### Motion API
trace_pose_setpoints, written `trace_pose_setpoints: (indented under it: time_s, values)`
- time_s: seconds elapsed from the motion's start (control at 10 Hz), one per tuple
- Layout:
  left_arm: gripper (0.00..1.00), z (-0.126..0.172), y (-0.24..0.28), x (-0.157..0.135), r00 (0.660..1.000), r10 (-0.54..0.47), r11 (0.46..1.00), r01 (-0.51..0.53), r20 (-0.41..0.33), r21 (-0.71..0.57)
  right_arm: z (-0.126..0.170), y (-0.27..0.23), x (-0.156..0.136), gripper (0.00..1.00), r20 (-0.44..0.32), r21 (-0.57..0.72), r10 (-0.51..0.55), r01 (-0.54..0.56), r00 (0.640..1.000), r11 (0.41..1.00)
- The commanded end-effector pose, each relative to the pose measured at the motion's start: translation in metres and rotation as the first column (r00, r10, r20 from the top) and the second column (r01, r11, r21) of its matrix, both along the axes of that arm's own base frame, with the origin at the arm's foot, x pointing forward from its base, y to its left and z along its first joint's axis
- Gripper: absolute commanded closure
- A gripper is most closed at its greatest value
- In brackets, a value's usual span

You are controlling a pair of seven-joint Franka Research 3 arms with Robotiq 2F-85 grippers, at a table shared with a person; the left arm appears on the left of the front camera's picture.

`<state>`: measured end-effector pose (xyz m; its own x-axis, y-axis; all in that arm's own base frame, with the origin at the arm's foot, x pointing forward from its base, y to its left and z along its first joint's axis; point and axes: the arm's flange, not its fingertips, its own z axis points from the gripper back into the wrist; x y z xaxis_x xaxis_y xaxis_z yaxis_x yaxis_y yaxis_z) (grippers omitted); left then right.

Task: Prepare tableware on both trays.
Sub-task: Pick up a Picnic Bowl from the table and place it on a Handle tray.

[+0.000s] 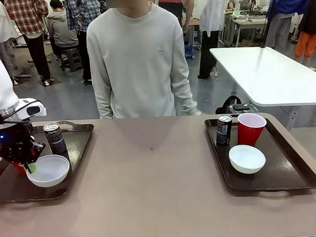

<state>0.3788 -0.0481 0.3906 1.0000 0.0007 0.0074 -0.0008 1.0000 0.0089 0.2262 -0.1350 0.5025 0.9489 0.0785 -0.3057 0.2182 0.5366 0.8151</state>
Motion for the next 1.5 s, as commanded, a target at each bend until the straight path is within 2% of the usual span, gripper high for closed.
trace_pose_setpoints:
  time_s: [0.0, 0.7, 0.8, 0.9, 1.0, 1.1, 1.2, 1.3, 1.4]
  values:
    - [0.96, -0.005, -0.003, -0.005, 0.999, 0.029, 0.998, -0.03, 0.024, 0.057, -0.002, 0.001, -0.001, 0.0, 0.015, 0.016, 0.004, -0.004, 1.0, 1.0]
    - [0.96, -0.023, -0.005, 0.011, 0.999, 0.046, 0.994, -0.044, -0.012, 0.1, -0.002, 0.001, -0.001, 0.0, 0.015, 0.016, 0.004, -0.004, 1.0, 1.0]
    - [0.86, -0.024, -0.004, 0.014, 0.999, 0.051, 0.993, -0.049, -0.018, 0.107, -0.002, 0.001, -0.001, 0.0, 0.015, 0.016, 0.004, -0.004, 1.0, 1.0]
    - [0.8, -0.027, -0.003, 0.018, 0.998, 0.061, 0.992, -0.057, -0.03, 0.11, -0.002, 0.001, -0.001, 0.0, 0.015, 0.016, 0.004, -0.004, 1.0, 1.0]
    - [0.66, -0.028, -0.003, 0.019, 0.997, 0.065, 0.992, -0.06, -0.035, 0.109, -0.002, 0.001, -0.001, 0.0, 0.015, 0.016, 0.004, -0.004, 1.0, 1.0]
    - [0.6, -0.026, -0.003, 0.018, 0.997, 0.066, 0.992, -0.062, -0.032, 0.108, -0.002, 0.001, -0.001, 0.0, 0.015, 0.016, 0.004, -0.004, 1.0, 1.0]
    - [0.46, -0.021, -0.004, 0.016, 0.998, 0.065, 0.992, -0.063, -0.023, 0.108, -0.002, 0.001, -0.001, 0.0, 0.015, 0.016, 0.004, -0.004, 1.0, 1.0]
    - [0.4, -0.016, -0.006, 0.014, 0.998, 0.058, 0.993, -0.056, -0.016, 0.1, -0.002, 0.001, -0.001, 0.0, 0.015, 0.016, 0.004, -0.004, 1.0, 1.0]
    - [0.26, -0.01, -0.009, 0.011, 0.999, 0.045, 0.996, -0.044, -0.007, 0.08, -0.002, 0.001, -0.001, 0.0, 0.015, 0.016, 0.004, -0.004, 1.0, 1.0]
